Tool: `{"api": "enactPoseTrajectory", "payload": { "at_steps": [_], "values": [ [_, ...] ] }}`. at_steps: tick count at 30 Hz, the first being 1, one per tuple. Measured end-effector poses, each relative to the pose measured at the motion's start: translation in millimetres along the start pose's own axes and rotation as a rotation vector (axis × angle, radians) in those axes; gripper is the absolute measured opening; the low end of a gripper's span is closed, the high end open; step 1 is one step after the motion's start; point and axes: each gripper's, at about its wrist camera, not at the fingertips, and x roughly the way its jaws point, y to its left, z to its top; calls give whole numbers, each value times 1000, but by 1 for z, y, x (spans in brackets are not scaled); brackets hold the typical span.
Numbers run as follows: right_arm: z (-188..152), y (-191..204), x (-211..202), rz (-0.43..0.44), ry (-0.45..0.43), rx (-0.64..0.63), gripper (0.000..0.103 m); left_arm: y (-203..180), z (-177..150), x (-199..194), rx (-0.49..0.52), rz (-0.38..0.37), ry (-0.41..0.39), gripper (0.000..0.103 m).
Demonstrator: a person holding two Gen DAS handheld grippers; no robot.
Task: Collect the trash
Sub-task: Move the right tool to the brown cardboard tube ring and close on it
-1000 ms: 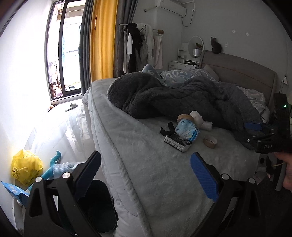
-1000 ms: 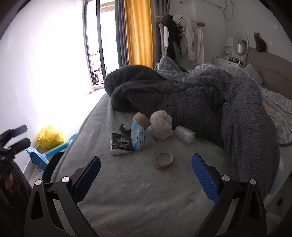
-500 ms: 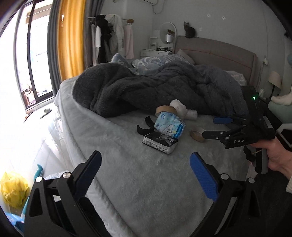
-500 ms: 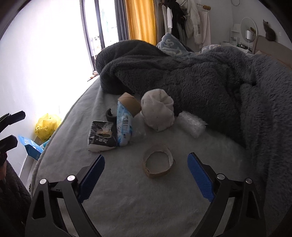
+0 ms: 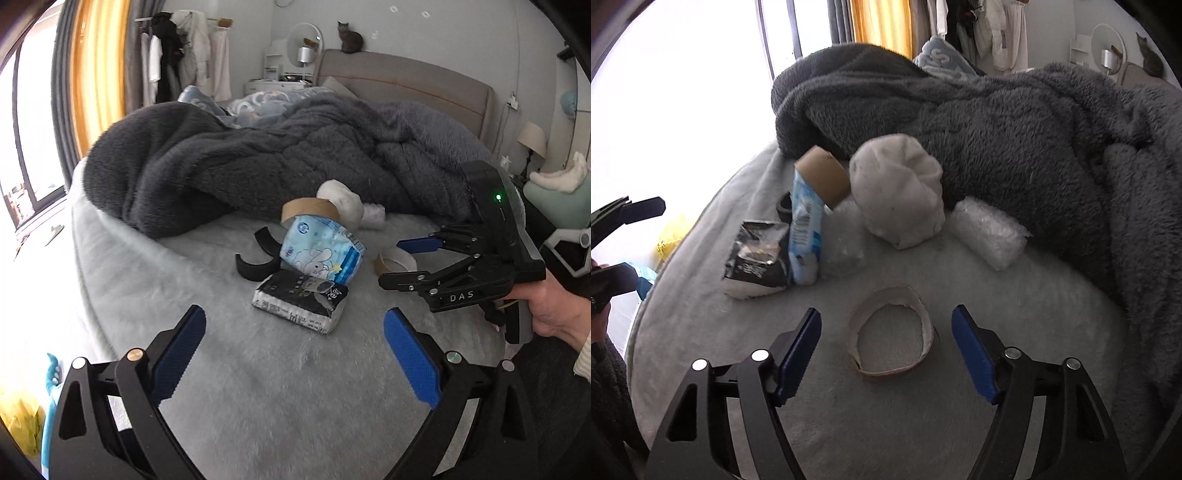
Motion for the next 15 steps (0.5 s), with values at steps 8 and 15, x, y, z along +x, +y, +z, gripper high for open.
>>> {"api": "enactPoseTrajectory", "payload": {
  "at_steps": [8,15],
  "values": [
    [-1,-2,6,3,15,-7,54,4,5,34,40,-37,34,98],
    [1,-2,5,6,18,-7,45,5,8,55,75,-79,65,99]
  ]
}}
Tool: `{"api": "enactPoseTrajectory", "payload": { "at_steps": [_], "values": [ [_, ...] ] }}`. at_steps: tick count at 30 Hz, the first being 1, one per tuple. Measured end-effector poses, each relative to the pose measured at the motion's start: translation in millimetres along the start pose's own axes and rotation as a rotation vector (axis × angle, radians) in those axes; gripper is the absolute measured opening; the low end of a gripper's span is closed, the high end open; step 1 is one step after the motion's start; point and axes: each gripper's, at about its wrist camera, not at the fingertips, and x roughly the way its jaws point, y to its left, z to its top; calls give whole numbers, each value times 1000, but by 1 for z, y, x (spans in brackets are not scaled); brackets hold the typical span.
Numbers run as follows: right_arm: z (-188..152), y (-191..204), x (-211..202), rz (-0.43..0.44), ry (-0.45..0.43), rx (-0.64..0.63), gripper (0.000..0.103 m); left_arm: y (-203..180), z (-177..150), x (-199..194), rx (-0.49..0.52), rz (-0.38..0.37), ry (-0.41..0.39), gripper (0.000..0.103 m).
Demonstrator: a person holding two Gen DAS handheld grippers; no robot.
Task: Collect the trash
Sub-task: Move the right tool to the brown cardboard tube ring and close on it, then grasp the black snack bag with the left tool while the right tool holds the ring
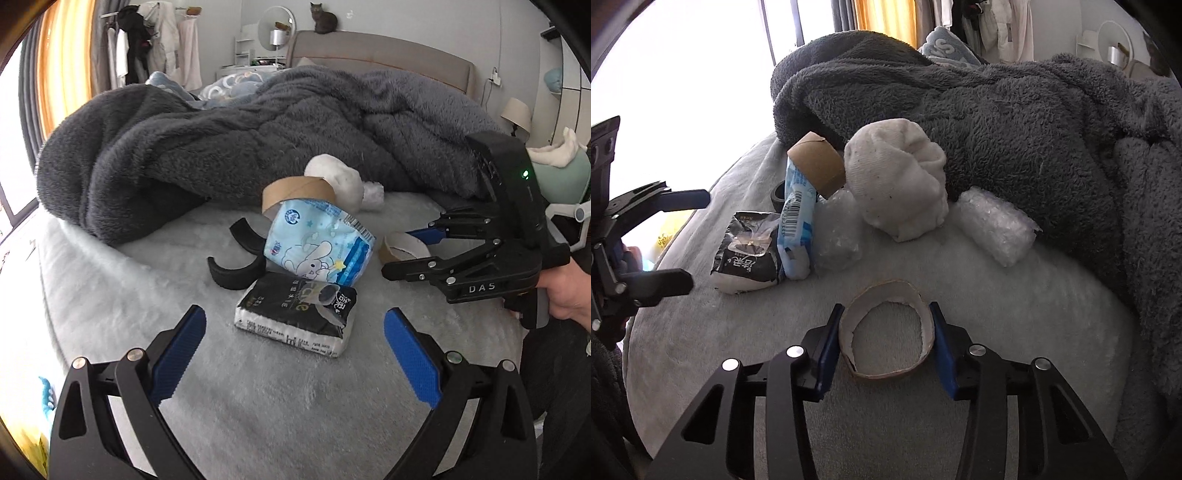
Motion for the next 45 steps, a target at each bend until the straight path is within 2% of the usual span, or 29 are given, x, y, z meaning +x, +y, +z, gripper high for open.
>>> {"api": "enactPoseTrajectory", "payload": {
  "at_steps": [6,13,15,17,21,30,36,42,45],
  "values": [
    [11,-2,-5,0,-28,30,45,4,0,19,9,-29,46,99],
    [33,7,-24,8,-128,38,45,4,1,33,-5,-70,71,98],
    [37,10,-25,7,-143,37,45,5,1,35,-12,-77,79,95],
    [40,12,-24,18,-151,42,45,6,1,35,-22,-68,79,86],
    [43,18,-25,32,-162,36,45,9,0,33,-42,-89,76,77],
    [62,42,-47,63,-212,30,45,12,-9,16,-71,-70,54,72],
    [73,67,-57,72,-221,0,45,15,-21,-11,-98,-30,24,72],
    [84,100,-53,105,-198,-31,45,27,-34,-42,-148,74,0,72],
    [89,121,-46,131,-176,-54,45,42,-43,-56,-205,140,-6,72]
  ]
}}
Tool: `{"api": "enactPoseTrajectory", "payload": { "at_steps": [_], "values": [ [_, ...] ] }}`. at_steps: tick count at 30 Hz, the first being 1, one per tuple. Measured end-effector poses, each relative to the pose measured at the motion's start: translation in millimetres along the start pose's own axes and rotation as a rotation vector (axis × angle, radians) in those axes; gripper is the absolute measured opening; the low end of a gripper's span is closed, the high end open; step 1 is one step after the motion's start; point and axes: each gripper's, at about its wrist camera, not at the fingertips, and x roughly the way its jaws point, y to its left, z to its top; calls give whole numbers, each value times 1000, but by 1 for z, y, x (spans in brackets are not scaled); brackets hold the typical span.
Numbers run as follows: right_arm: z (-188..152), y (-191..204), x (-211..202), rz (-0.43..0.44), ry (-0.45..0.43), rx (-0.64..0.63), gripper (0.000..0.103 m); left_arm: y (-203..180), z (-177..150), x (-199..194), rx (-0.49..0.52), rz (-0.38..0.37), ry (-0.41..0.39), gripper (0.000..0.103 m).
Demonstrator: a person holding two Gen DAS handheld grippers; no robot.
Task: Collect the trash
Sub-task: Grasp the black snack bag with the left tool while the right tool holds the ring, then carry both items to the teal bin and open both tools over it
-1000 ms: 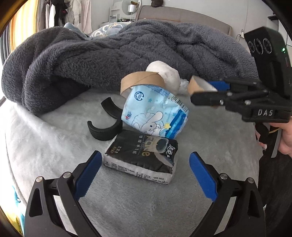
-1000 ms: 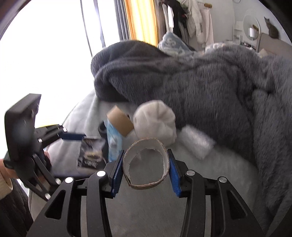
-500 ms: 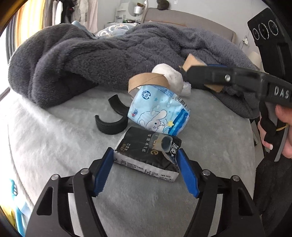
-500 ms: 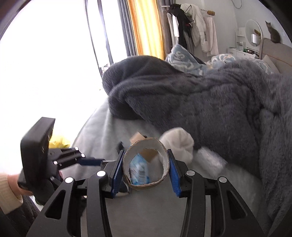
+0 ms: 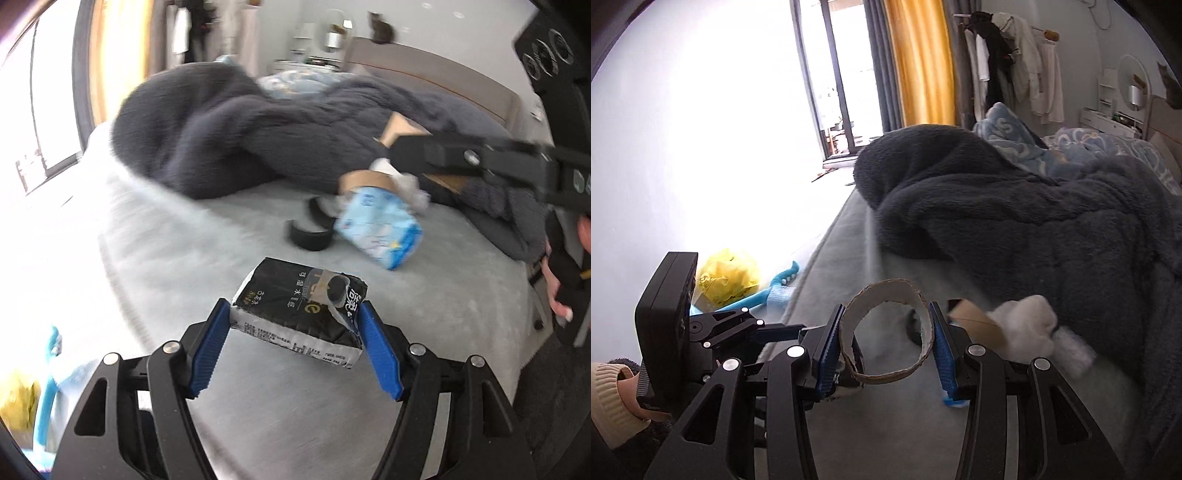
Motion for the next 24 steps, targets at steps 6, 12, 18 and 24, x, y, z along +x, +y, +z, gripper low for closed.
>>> {"api": "enactPoseTrajectory", "payload": {
  "at_steps": [6,12,18,24],
  "values": [
    [6,35,20,68,36,-11,45,40,-13,-20,-139,110,-21,72],
    [14,68,33,105,54,-18,45,74,-36,-40,-242,208,-23,72],
    [21,101,44,156,61,-30,45,108,-64,-53,-306,300,12,72],
    [25,137,61,195,91,-70,45,151,-96,-57,-388,363,83,72]
  ]
}}
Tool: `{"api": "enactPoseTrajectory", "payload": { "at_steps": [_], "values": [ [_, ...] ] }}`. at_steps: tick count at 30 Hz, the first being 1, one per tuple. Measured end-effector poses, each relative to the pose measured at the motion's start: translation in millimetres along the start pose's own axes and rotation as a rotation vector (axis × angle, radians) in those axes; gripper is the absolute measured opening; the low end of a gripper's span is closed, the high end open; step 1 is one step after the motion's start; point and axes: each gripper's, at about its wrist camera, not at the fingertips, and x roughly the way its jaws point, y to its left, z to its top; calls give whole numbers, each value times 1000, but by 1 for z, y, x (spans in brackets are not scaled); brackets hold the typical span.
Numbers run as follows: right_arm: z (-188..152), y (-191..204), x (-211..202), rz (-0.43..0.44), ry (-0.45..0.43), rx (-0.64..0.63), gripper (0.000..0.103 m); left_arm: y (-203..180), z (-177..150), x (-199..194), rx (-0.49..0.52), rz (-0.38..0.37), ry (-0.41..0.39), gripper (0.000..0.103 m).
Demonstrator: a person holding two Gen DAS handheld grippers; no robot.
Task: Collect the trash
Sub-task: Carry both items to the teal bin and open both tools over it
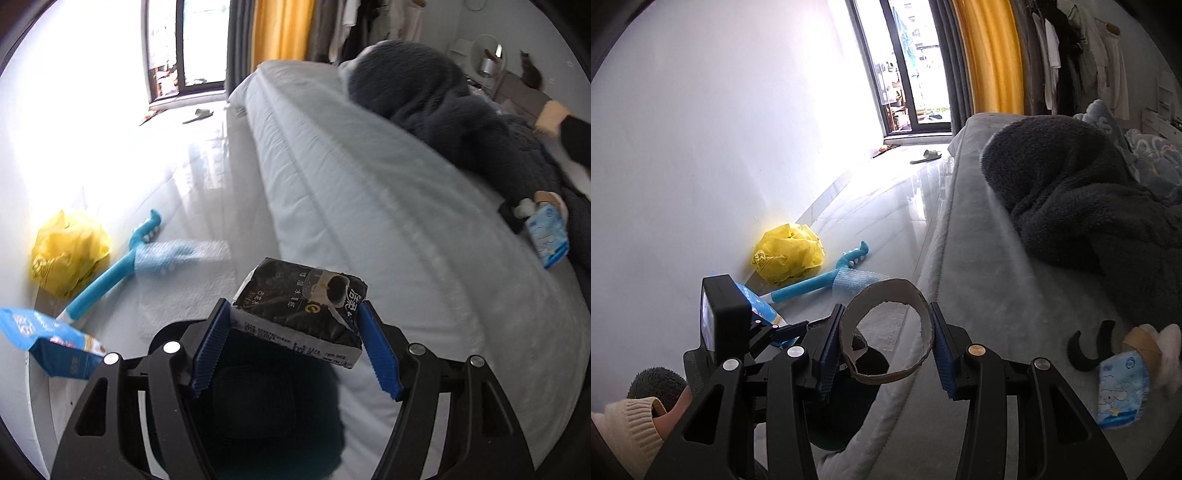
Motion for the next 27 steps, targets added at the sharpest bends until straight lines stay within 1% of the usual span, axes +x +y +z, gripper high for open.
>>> {"api": "enactPoseTrajectory", "payload": {
  "at_steps": [3,8,12,16,19,24,26,27],
  "values": [
    [4,16,12,18,12,-22,45,18,-8,10,-16,21,45,72],
    [8,35,35,43,42,-38,45,42,-28,33,-27,49,157,72],
    [9,50,51,60,63,-53,45,57,-43,50,-55,41,248,72],
    [8,67,70,75,96,-68,45,77,-57,62,-104,24,334,73],
    [4,72,85,79,126,-79,45,87,-68,69,-115,21,397,73],
    [-4,75,110,67,179,-90,45,100,-80,70,-146,-2,467,76],
    [-8,74,121,69,208,-75,45,107,-82,66,-170,-22,479,83],
    [-10,74,126,72,218,-66,45,110,-82,64,-175,-22,477,84]
  ]
}}
